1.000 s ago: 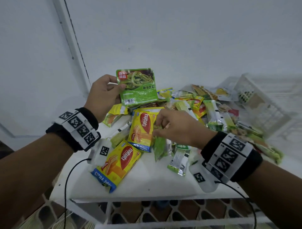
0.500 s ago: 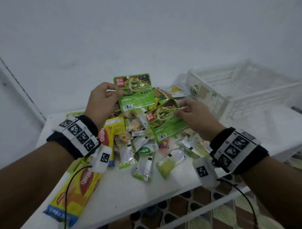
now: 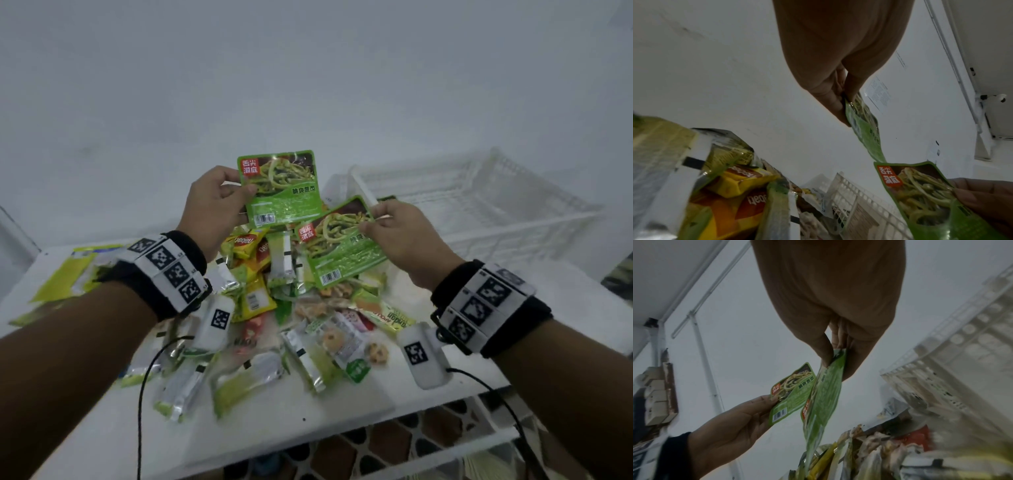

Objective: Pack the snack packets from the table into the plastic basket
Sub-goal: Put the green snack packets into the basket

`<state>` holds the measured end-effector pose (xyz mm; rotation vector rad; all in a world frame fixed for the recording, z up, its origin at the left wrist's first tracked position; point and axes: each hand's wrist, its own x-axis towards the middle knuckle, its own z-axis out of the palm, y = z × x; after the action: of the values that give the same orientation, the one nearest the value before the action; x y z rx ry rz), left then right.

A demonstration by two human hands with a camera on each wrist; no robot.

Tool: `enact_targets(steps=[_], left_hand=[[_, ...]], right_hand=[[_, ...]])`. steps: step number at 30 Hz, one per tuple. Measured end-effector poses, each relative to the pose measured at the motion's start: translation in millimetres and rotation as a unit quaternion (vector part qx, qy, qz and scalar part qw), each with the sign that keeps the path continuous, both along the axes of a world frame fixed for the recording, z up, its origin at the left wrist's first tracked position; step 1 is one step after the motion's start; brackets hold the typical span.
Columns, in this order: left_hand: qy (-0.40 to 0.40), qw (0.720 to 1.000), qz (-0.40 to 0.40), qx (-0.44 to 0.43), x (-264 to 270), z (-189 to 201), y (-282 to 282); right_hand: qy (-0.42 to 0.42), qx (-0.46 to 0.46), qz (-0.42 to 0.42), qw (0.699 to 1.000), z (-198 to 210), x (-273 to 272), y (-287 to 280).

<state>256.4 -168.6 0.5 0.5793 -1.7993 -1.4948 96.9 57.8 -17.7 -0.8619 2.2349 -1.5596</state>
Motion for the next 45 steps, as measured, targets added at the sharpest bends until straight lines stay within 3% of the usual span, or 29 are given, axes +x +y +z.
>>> enact_targets(steps=[11, 23, 35, 45], left_hand=[[-0.023, 0.999, 0.023, -0.012, -54, -2, 13], [-0.041, 0.998, 0.035, -0.019, -145, -3, -3], [-0.042, 0.993, 0.106, 0.010, -222, -5, 24], [-0.040, 0.990, 0.137, 0.010, -228, -5, 22]], right_hand=[[-0.010, 0.010, 0.027, 1.000, -1, -59, 1], [-0.004, -0.025, -0.036, 0.999, 14, -156, 8], [0.006, 0.025, 0.085, 0.996, 38, -268, -8], [0.016, 0.114, 0.168, 0.979, 40, -287, -38]])
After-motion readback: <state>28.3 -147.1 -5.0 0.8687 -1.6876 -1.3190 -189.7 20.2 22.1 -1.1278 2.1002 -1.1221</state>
